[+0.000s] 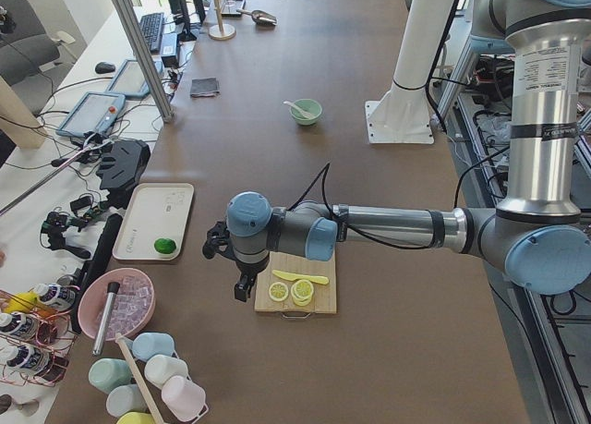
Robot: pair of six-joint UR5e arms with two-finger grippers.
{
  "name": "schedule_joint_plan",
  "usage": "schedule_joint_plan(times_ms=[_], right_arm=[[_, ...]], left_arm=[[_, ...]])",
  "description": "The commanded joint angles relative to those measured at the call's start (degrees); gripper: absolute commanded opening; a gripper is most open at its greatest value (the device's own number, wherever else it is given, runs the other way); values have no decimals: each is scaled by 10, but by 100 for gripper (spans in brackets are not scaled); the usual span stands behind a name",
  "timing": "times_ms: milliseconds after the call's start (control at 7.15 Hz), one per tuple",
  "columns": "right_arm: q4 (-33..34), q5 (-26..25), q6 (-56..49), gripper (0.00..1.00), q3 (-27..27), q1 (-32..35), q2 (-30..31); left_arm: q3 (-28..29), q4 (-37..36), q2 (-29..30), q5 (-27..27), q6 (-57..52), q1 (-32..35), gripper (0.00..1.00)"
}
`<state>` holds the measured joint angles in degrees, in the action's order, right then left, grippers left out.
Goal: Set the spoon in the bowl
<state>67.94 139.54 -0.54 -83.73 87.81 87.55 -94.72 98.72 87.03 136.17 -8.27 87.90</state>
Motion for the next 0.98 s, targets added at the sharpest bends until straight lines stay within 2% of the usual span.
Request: schedule_joint_plan(times_ms=[0,419,839], right_arm=[[-1,-1,0,100,-1,0,3],[-2,1,1,100,-7,0,44],[-4,40,1,100,-6,0,67]], left_arm=[[-5,0,-3,2,0,2,98],[-12,2,0,-3,0,0,98],[-5,0,-3,1,-1,-1,98]])
